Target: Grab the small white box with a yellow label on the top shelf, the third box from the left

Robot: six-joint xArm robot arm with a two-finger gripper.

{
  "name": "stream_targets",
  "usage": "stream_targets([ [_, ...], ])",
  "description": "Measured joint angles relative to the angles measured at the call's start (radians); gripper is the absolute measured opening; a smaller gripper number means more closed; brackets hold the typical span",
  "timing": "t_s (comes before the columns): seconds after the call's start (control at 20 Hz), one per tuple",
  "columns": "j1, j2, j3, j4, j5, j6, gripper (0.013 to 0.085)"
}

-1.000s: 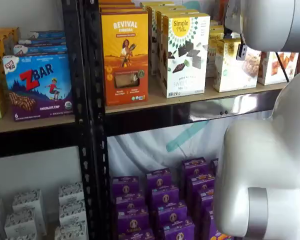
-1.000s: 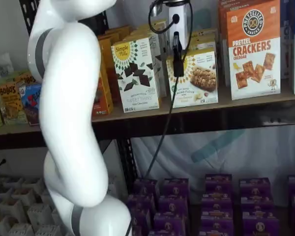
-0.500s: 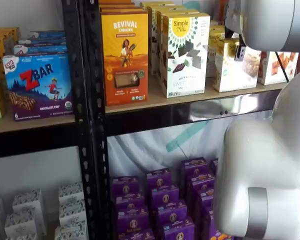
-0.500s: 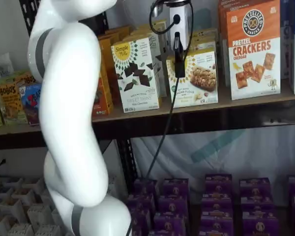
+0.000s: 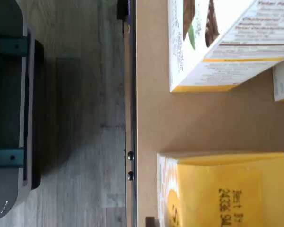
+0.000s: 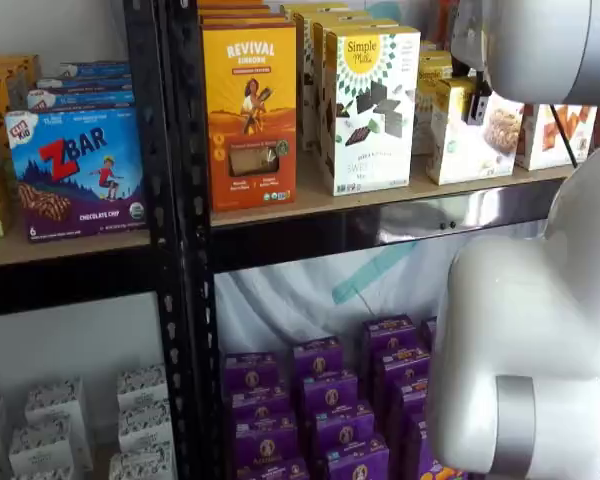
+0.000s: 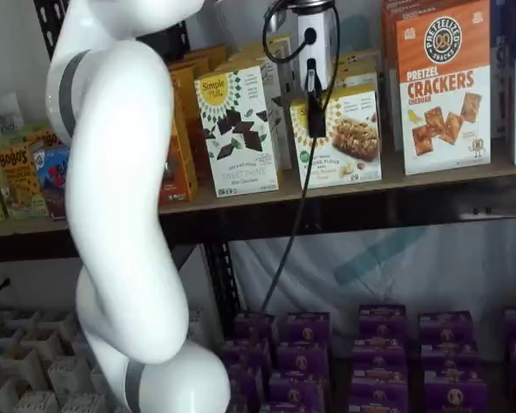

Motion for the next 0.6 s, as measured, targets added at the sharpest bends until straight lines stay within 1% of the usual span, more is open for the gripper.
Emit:
stream_targets([
  [0.15, -0.004, -0.003, 0.008, 0.008, -0.007, -0.003, 0.049],
  [0.2, -0.004, -0.005, 0.01, 0.009, -0.009, -0.004, 0.045],
  [0.25, -0.005, -0.006, 0.012, 0.011, -0.011, -0.004, 0.045],
  [0.3, -0.006, -0.007, 0.015, 0.012, -0.012, -0.005, 0.041],
  [0.35, -0.007, -0.007, 0.016, 0.014, -0.014, -0.006, 0.041],
  [0.4, -0.008, -0.008, 0.017, 0.016, -0.015, -0.007, 0.037],
  [0.6, -0.01, -0.011, 0.022, 0.016, -0.021, -0.01, 0.037],
])
